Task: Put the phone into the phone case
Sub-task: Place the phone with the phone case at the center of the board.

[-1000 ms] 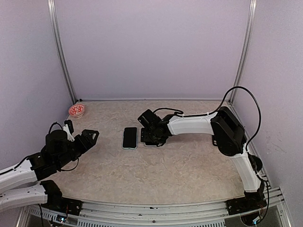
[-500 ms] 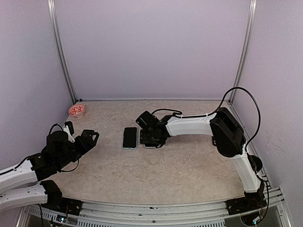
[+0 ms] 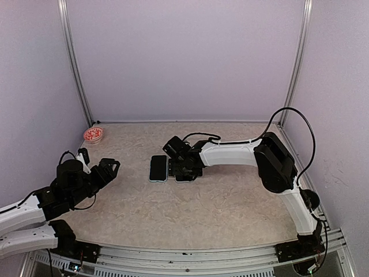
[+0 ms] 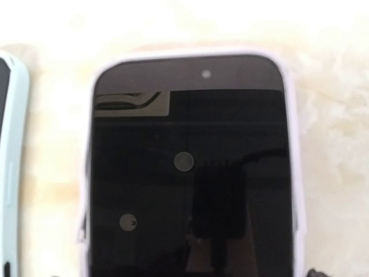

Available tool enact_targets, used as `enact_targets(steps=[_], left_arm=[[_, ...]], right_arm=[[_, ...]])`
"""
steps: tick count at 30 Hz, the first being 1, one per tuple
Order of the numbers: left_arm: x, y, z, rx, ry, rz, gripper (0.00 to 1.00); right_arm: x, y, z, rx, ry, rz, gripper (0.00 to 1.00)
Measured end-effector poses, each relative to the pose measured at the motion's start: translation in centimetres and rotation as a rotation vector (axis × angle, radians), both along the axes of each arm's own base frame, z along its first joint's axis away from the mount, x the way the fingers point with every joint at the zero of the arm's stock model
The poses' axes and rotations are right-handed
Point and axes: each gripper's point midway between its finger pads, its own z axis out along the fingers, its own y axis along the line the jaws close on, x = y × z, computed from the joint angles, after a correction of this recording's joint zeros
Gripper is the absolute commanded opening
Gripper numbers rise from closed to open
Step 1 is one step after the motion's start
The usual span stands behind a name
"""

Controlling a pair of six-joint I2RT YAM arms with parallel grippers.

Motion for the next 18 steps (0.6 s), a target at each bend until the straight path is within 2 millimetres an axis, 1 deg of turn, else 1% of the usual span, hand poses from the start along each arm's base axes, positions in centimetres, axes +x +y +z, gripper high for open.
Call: enact_targets(steps=[5, 8, 11, 13, 15, 18], left_arm=[[0.0, 0.1, 0.0, 0.001, -0.001, 0.005, 0.99], [0.1, 0.2, -0.1, 0.004, 0.002, 0.012, 0.99], [0.1, 0.4, -0.3, 0.015, 0.009, 0.023, 0.99], [0.1, 0.5, -0.5, 0.022, 0.014, 0.029, 0.99], [0.2, 0.5, -0.7, 0.027, 0.019, 0.032, 0.99], [0.2, 0.5, -1.1, 0.029, 0.034, 0.038, 0.99]], right_arm=[[-0.1, -0.1, 0.0, -0.009, -0.002, -0.002, 0.94], [0.0, -0.3, 0.0, -0.02, -0.008, -0.005, 0.99], [-0.2, -0.4, 0.3, -0.033, -0.021, 0.003, 0.99], [-0.5, -0.8, 0.7, -0.044, -0.031, 0.012, 0.99], [-0.5, -1.0, 1.7, -0.048, -0.046, 0.02, 0.99], [-0.1, -0.7, 3.2, -0.035, -0.079, 0.033, 0.99]])
